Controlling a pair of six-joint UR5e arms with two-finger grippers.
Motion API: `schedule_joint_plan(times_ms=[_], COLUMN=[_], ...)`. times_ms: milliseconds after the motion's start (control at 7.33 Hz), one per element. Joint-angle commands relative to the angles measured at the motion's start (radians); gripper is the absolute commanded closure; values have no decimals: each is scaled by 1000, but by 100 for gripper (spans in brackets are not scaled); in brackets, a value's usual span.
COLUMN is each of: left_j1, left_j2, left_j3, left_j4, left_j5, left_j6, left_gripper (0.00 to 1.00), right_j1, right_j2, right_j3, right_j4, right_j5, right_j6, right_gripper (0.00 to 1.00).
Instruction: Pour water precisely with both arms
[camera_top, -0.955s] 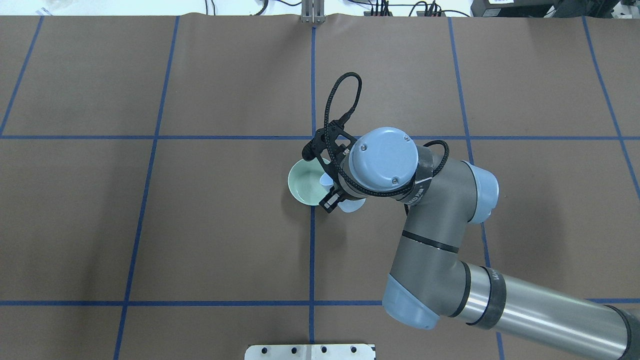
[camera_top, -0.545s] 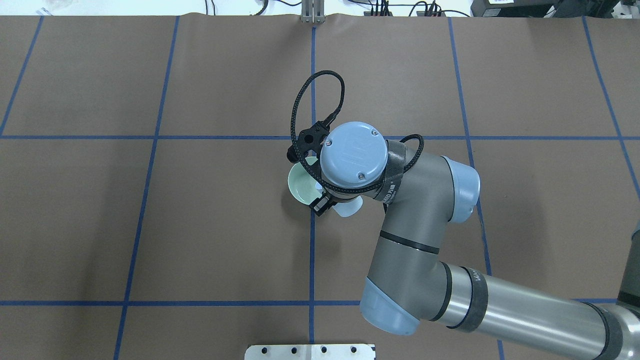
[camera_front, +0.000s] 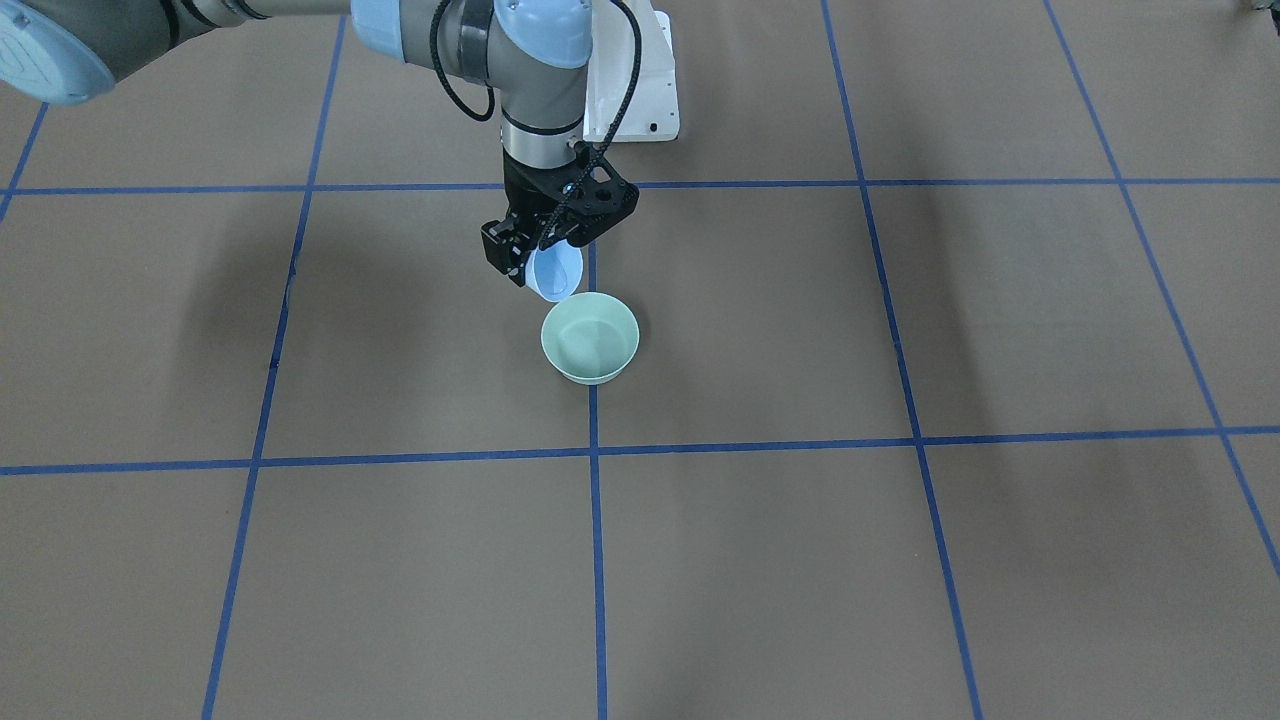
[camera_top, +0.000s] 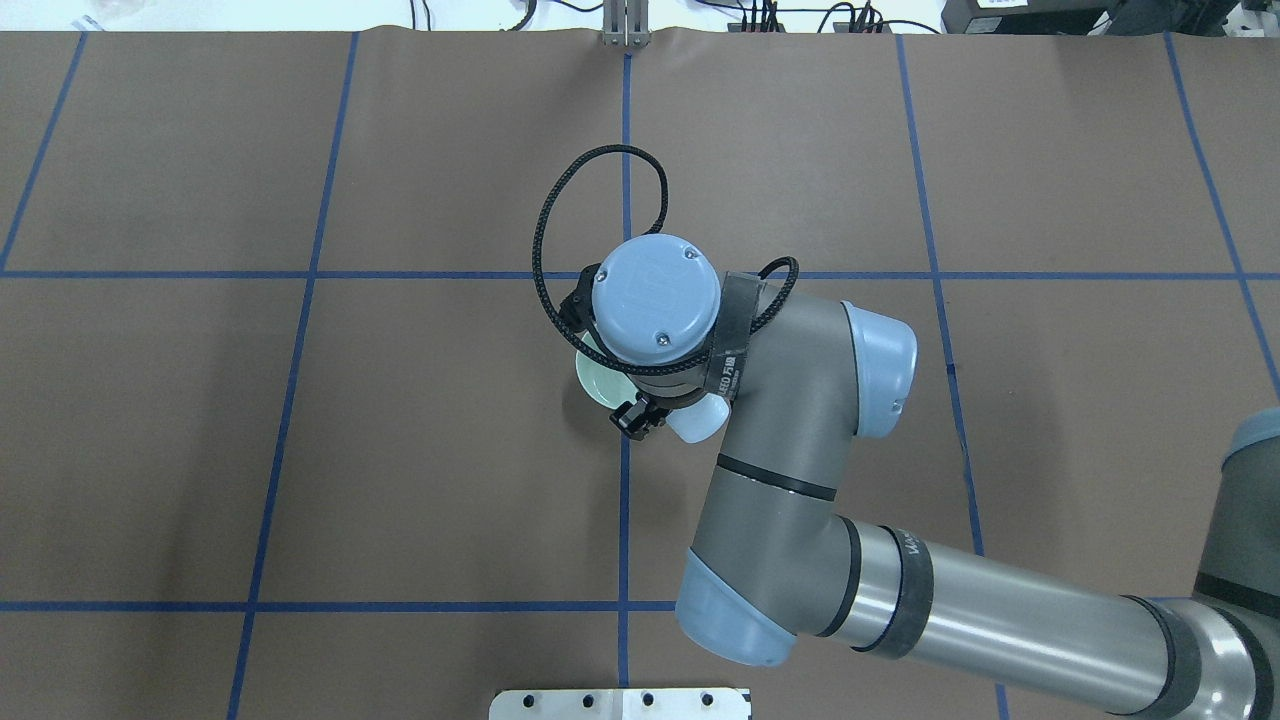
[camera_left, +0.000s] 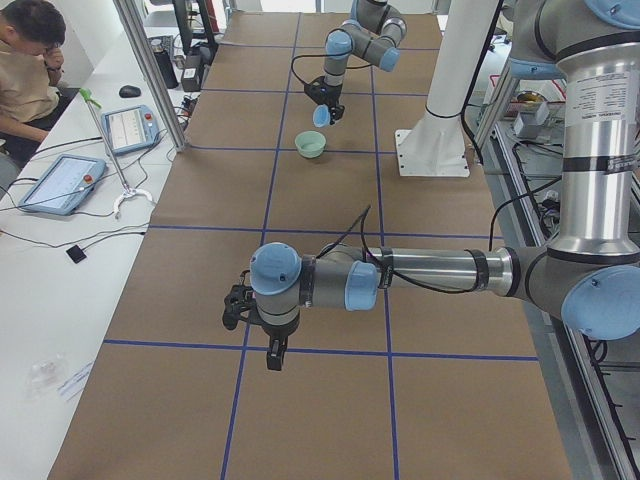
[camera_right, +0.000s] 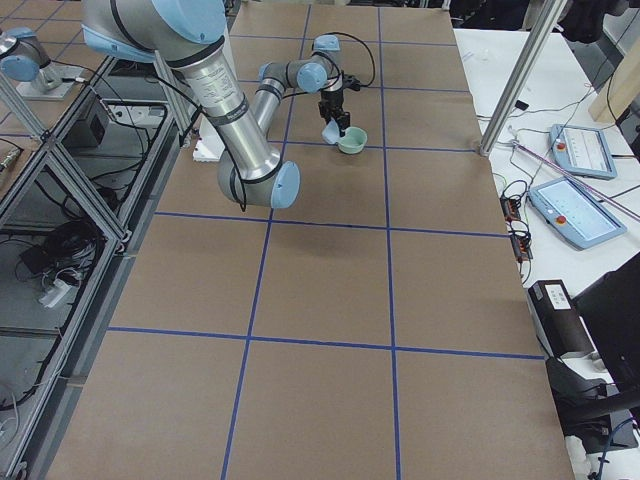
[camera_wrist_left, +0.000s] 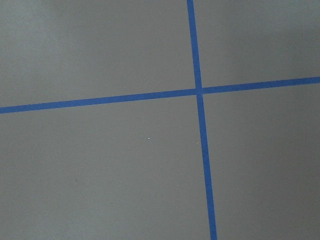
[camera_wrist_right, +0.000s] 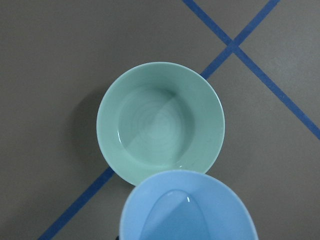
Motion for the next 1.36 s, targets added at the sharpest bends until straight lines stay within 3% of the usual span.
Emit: schedule_joint_plan(times_ms=[0,273,818,1227], left_j1=[-21,-24,-26,-26], left_j2=[0,0,-2,-2], left_j3=[1,1,1,1], left_j4=[2,2,2,2], left_j5=[0,2,2,2], left_j6=[-2,-3,-15,-18], left_gripper=[0,0,0,0], right_j1=[0,1,3,4], right_j2=[60,147,233,365], right_j3=[-85,-209,-245,-373], right_j4=[-29,-35,-254,-368], right_j5=[27,34,52,53], right_j6=[-7,-7,-7,-14], right_gripper=[100,100,100,100])
